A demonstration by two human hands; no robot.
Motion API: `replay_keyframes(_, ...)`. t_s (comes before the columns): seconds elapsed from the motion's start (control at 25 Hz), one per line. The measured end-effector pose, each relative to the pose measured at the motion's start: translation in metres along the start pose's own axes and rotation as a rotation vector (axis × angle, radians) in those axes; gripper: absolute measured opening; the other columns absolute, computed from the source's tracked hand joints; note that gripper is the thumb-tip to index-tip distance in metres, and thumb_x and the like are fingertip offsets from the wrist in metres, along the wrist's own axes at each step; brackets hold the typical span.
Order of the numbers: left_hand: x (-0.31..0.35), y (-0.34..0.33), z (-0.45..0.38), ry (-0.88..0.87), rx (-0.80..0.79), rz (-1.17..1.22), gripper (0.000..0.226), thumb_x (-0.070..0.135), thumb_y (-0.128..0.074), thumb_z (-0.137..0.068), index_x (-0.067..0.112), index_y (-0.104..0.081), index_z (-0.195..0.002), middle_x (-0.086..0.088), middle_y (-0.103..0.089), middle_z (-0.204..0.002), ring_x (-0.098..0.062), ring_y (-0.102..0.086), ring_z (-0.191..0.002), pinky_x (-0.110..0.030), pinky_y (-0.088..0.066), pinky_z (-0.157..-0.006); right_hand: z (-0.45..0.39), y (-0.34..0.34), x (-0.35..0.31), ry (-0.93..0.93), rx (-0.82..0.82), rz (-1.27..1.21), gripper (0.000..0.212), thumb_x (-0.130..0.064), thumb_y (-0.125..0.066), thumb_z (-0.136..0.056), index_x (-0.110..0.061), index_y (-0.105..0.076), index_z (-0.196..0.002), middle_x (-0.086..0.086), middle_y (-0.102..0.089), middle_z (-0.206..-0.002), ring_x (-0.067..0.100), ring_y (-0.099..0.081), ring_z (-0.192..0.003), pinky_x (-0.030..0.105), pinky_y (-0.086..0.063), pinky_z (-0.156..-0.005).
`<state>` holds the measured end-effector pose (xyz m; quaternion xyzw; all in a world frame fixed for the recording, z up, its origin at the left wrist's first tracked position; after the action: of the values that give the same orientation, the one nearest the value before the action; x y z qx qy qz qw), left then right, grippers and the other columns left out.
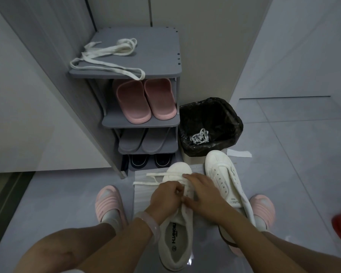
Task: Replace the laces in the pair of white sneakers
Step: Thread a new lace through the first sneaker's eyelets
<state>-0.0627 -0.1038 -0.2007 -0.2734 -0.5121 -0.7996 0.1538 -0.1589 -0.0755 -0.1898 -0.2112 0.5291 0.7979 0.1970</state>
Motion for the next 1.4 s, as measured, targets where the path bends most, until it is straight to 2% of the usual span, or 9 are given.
replay_keyframes(0.08,0.004,-0.003,-0.001,-0.022,-0.038,-0.043,0.019,0.013,-0.044,-0.091,0.013,-0.063,-0.092,-0.001,-0.059,-0.089,-0.015,-0.053,-0.083,-0.029,-0.041,-0.070,0.006,-0.010,0.001,0.022,-0.073,0.145,0.077,-0.048,-0.054,-0.087,-0.033,-0.009,-0.148,0.001,0.000,-0.158,0.023,0.005,-0.145,0.039,-0.006,-0.117)
replay_keyframes(0.2,0.009,-0.005,-0.003,-0.061,-0.081,-0.067,0.021,0.014,-0.040,-0.094,0.007,-0.059,-0.099,-0.006,-0.054,-0.097,-0.020,-0.052,-0.092,-0.024,-0.035,-0.070,0.009,-0.018,0.003,0.012,-0.090,0.194,0.082,-0.056,-0.052,-0.085,-0.035,-0.004,-0.148,0.002,0.010,-0.158,0.025,0.015,-0.145,0.040,0.005,-0.116)
replay_keyframes(0.52,0.006,-0.007,-0.008,-0.082,-0.050,-0.030,0.021,0.009,-0.047,-0.088,0.007,-0.068,-0.089,-0.010,-0.062,-0.096,-0.018,-0.056,-0.087,-0.028,-0.040,-0.073,-0.001,-0.021,0.004,-0.061,-0.167,0.124,0.108,-0.059,-0.064,-0.075,-0.025,0.007,-0.149,0.000,0.013,-0.158,0.024,0.013,-0.145,0.040,0.001,-0.118)
replay_keyframes(0.76,0.012,0.074,-0.002,-0.076,0.136,-0.102,0.015,0.007,-0.054,-0.089,0.006,-0.069,-0.090,0.001,-0.039,-0.096,-0.014,-0.048,-0.085,-0.015,-0.030,-0.069,-0.002,-0.022,0.006,-0.067,-0.205,0.130,0.111,-0.062,-0.065,-0.072,-0.026,0.006,-0.149,0.000,0.017,-0.157,0.027,0.017,-0.144,0.044,-0.001,-0.118)
replay_keyframes(0.88,0.002,0.146,0.011,0.022,0.223,0.301,0.017,0.009,-0.051,-0.092,0.013,-0.063,-0.081,0.003,-0.051,-0.086,-0.008,-0.049,-0.077,-0.017,-0.034,-0.064,-0.002,-0.022,0.006,-0.067,-0.209,0.100,0.111,-0.063,-0.065,-0.071,-0.026,0.004,-0.149,0.001,0.018,-0.157,0.028,0.017,-0.144,0.045,-0.001,-0.118)
replay_keyframes(1.04,0.025,0.064,0.028,0.219,-0.226,1.208,0.026,0.008,-0.035,-0.097,0.010,-0.048,-0.074,-0.011,-0.062,-0.071,-0.025,-0.061,-0.071,-0.028,-0.054,-0.063,-0.001,-0.023,0.006,-0.083,-0.213,0.107,0.112,-0.062,-0.066,-0.071,-0.027,0.007,-0.149,0.002,0.018,-0.157,0.028,0.017,-0.144,0.045,-0.002,-0.118)
replay_keyframes(1.12,0.014,0.032,0.026,0.307,-0.220,0.943,0.027,0.009,-0.034,-0.096,0.013,-0.042,-0.071,-0.005,-0.046,-0.055,-0.019,-0.048,-0.049,-0.026,-0.047,-0.050,-0.001,-0.023,0.007,-0.092,-0.208,0.113,0.112,-0.063,-0.065,-0.071,-0.027,0.007,-0.149,0.002,0.018,-0.157,0.028,0.018,-0.144,0.045,-0.002,-0.118)
replay_keyframes(1.24,-0.005,0.087,0.013,0.210,0.105,0.252,0.023,0.013,-0.041,-0.094,0.014,-0.045,-0.072,-0.002,-0.049,-0.065,-0.019,-0.047,-0.062,-0.026,-0.033,-0.052,0.000,-0.024,0.008,-0.096,-0.220,0.100,0.112,-0.064,-0.065,-0.071,-0.027,0.007,-0.149,0.002,0.018,-0.157,0.028,0.018,-0.143,0.045,-0.001,-0.118)
replay_keyframes(1.4,-0.009,0.200,0.027,0.114,0.587,0.145,0.013,0.012,-0.048,-0.089,0.008,-0.055,-0.078,-0.004,-0.058,-0.070,-0.024,-0.048,-0.073,-0.023,-0.026,-0.060,0.000,-0.022,0.005,-0.082,-0.211,0.070,0.112,-0.063,-0.065,-0.071,-0.027,0.008,-0.149,0.003,0.017,-0.157,0.027,0.015,-0.144,0.045,-0.001,-0.118)
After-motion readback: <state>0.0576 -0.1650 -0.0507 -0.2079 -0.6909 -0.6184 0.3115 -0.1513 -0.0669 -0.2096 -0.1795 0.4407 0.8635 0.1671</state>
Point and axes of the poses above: each hand's wrist, its own z-axis away from the middle knuckle, its own y-axis out of the back of the hand, x = y × z, the point moved 10 cm from there along -z, towards the middle knuckle
